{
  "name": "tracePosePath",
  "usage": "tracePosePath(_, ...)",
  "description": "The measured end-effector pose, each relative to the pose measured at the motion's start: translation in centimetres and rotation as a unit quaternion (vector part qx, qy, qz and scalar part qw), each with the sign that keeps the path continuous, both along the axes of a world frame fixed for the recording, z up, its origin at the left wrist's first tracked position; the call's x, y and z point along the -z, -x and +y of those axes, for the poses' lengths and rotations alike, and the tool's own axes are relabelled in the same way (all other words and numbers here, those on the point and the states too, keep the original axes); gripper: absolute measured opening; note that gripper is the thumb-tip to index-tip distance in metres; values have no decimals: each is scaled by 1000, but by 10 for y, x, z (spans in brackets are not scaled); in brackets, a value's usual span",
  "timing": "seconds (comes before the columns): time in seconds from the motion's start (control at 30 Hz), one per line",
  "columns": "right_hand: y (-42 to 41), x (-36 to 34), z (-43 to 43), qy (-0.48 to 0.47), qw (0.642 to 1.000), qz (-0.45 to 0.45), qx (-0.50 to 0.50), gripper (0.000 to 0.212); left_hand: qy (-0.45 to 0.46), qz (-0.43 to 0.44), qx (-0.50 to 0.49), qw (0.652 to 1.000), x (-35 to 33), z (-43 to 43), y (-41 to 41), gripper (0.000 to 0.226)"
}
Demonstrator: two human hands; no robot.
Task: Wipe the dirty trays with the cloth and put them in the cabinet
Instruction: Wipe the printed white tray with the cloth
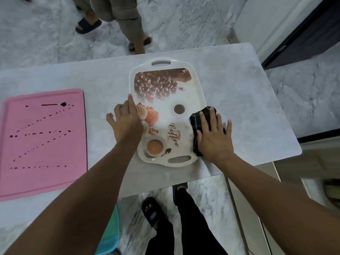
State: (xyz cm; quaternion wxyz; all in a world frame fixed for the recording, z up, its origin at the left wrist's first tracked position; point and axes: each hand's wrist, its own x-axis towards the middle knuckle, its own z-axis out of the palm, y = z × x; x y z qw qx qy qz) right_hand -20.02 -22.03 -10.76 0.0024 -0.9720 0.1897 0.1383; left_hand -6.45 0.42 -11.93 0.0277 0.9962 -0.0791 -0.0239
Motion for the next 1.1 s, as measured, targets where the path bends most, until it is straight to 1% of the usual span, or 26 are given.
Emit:
tracePosePath(0.07,1,1,0,-4,1000,-2,4,64,10,-5,-28,1000,2,-3,-2,54)
tracePosePath(0.1,1,1,1,-8,1000,-3,7,64,29,0,-47,998,4,-5,-6,47)
tracePosePath(0.17,0,2,1,-14,1000,-4,15,63,98,16,-100,990,1,-13,-19,37)
tracePosePath(0.2,0,3,1,-15,1000,-4,18,63,122,19,-120,985,-1,-17,-25,35)
tracePosePath(0.23,0,3,0,-16,1000,-4,20,62,123,15,-128,984,-1,-22,-29,36)
tracePosePath(0.33,1,6,0,-25,999,-12,22,62,83,-18,-131,988,3,-27,-33,38)
tracePosePath(0.4,0,8,-1,-24,999,-19,25,61,87,-30,-129,987,10,-26,-35,36)
tracePosePath(0.6,-9,7,-6,-31,999,-19,34,60,95,-23,-113,989,6,-23,-37,32)
tracePosePath(0.77,-55,7,-21,-16,999,-26,13,60,89,-28,-105,990,10,-21,-40,31)
tracePosePath(0.93,-94,9,-38,-5,999,-38,-17,59,59,-32,-103,992,12,-21,-40,33)
tracePosePath(1.1,-146,12,-55,-6,998,-35,-46,60,77,-20,-107,991,9,-23,-41,30)
